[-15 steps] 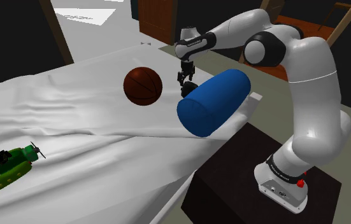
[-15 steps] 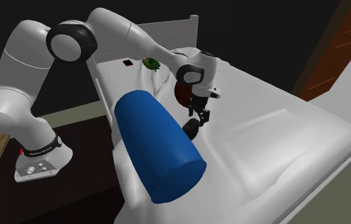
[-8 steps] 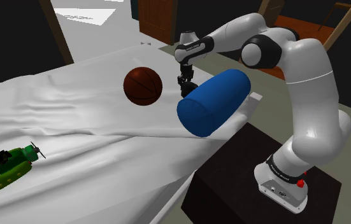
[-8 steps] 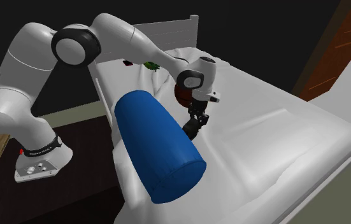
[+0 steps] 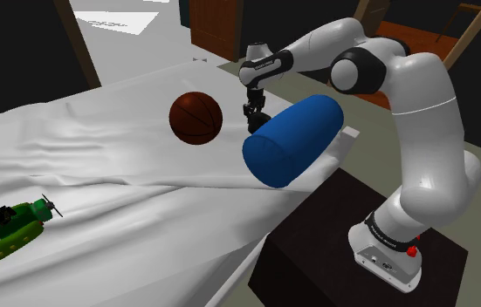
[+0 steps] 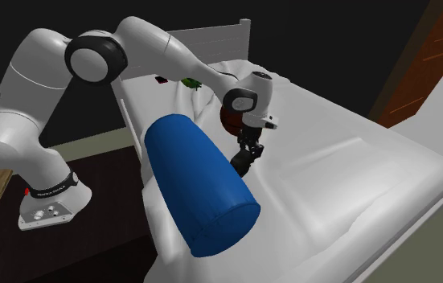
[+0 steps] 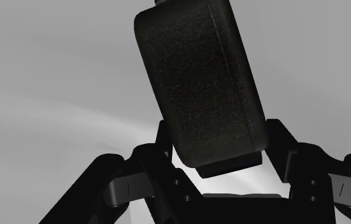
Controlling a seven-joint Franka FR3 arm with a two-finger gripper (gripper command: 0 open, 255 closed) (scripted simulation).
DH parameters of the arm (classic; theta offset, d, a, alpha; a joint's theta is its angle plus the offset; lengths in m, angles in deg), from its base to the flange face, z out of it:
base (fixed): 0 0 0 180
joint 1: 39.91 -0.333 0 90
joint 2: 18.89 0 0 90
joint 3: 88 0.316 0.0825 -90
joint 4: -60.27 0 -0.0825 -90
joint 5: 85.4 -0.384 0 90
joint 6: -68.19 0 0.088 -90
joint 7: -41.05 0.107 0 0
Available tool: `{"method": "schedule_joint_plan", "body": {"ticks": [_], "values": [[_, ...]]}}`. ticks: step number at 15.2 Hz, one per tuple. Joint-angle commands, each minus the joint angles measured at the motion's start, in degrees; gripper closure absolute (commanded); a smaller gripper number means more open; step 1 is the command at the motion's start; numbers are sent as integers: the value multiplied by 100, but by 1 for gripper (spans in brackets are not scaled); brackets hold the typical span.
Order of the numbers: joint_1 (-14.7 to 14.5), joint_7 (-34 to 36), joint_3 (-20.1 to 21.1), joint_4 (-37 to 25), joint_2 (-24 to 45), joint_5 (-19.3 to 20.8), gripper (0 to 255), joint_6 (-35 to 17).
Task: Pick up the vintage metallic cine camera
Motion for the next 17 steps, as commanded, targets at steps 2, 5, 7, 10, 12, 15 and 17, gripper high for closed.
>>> {"method": "schedule_joint_plan", "body": {"ticks": [2, 5, 7, 10, 12, 15, 17], "values": [[0, -4, -7, 11, -85, 7, 255, 92], [-5, -7, -15, -15, -213, 15, 255, 245], [-8, -8, -19, -43, -291, 21, 255, 352], [-12, -11, -26, -93, -404, 29, 255, 514], [-14, -13, -30, -131, -477, 34, 255, 625], [-17, -16, -36, -206, -575, 41, 255, 797], [-17, -16, -36, -213, -578, 42, 255, 807]]}}
